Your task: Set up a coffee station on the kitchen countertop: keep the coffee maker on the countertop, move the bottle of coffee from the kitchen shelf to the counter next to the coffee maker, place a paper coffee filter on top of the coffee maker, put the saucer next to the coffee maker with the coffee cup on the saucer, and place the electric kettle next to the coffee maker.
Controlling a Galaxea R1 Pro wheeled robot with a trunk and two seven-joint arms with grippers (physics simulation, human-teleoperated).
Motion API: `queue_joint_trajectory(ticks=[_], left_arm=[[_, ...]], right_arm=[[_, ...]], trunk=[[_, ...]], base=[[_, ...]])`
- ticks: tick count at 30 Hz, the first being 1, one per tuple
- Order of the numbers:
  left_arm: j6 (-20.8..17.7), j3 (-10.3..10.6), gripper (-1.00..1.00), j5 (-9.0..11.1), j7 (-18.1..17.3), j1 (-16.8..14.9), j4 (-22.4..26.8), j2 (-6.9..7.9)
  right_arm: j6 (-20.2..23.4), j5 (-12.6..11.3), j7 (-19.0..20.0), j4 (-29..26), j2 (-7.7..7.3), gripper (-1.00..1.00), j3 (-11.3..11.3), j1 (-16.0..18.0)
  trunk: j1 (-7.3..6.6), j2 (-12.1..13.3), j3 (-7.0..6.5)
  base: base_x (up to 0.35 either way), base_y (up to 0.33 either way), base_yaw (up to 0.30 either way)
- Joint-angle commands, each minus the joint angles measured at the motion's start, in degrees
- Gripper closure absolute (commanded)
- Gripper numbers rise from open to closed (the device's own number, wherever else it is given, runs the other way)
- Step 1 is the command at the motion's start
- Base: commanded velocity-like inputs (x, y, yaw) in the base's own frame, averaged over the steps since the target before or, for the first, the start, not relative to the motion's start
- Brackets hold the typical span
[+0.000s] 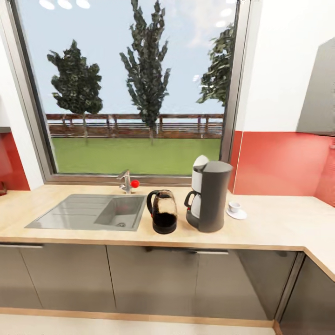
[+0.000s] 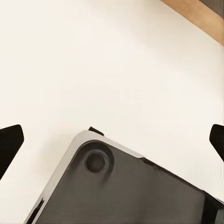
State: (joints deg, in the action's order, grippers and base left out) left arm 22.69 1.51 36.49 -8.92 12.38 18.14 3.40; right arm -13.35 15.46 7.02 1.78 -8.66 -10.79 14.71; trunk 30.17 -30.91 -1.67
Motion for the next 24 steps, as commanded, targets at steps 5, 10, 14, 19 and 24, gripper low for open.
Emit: queue_joint_trajectory(ticks=[5,10,14,19,24], left_arm=[[0.1,0.2,-1.0,0.6,-0.3,0.0,0.1,0.02],[0.1,0.2,-1.0,0.7,-0.3,0.1,0.1,0.02],[0.1,0.2,-1.0,0.6,-0.3,0.1,0.1,0.02],[-0.5,0.0,-1.0,1.1,-0.1,0.1,3.1,0.31],[-0.6,0.2,-1.0,0.4,-0.2,0.1,3.5,-0.97]], right_arm=[[-0.4,0.2,-0.7,0.2,0.02,1.0,-0.5,0.1],[-0.3,0.2,-0.9,0.2,-0.04,1.0,-0.5,0.1],[-1.0,0.2,-0.9,0.2,-0.06,1.0,-0.5,0.1],[-1.4,0.5,-1.8,-0.2,0.6,1.0,-0.7,0.1],[-1.4,1.2,-10.3,-3.3,3.85,1.0,-0.3,0.1]], trunk=[[0.0,0.0,0.0],[0.0,0.0,0.0],[0.0,0.0,0.0],[0.0,0.0,0.0],[0.0,0.0,0.0]], base=[[-0.197,-0.251,0.0],[-0.159,-0.143,0.0],[-0.025,-0.02,0.0],[-0.002,-0.001,0.0],[0.0,0.0,0.0]])
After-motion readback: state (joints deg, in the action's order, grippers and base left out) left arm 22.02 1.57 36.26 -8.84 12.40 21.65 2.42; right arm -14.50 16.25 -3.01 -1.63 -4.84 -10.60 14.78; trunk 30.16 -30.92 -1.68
